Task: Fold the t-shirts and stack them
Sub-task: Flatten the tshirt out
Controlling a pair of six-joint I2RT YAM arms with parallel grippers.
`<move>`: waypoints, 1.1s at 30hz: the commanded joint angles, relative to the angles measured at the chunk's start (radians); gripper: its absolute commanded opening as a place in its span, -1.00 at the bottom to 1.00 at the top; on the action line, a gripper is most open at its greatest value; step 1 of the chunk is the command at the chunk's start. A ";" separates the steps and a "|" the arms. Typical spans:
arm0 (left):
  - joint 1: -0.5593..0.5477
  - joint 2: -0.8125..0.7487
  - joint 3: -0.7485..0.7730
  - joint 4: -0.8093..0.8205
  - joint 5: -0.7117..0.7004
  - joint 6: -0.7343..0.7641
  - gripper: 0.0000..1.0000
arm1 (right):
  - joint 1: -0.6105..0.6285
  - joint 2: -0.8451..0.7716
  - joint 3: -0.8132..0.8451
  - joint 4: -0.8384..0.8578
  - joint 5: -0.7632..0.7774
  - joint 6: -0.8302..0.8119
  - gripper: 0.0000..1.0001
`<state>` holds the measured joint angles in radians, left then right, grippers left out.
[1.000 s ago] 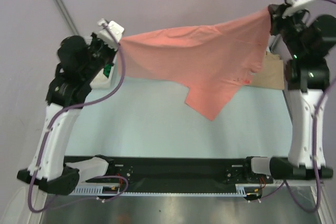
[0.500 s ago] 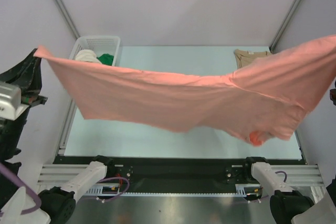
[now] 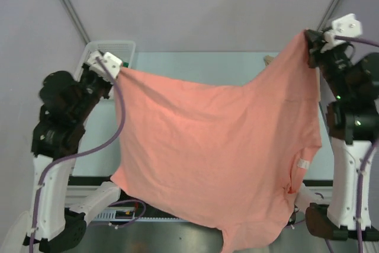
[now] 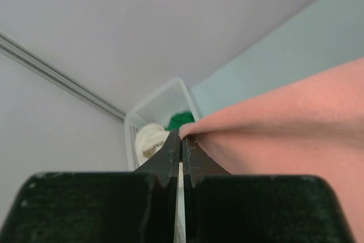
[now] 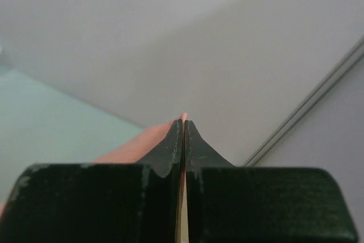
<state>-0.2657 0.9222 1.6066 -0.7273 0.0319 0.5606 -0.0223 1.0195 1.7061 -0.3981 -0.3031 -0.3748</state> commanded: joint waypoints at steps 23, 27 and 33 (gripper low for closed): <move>0.103 0.933 -0.159 0.466 -0.147 0.038 -1.00 | 0.064 1.292 0.425 0.239 -0.030 -0.092 -1.00; 0.115 1.040 -0.050 0.479 -0.184 0.058 -0.99 | 0.059 1.476 0.721 0.222 0.013 -0.095 -1.00; 0.151 1.222 0.166 0.477 -0.242 0.084 -0.99 | 0.084 1.611 0.800 0.336 0.091 -0.210 -1.00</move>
<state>-0.1410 2.0769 1.6672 -0.2890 -0.1570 0.6163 0.0498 2.5896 2.4580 -0.1474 -0.2649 -0.5159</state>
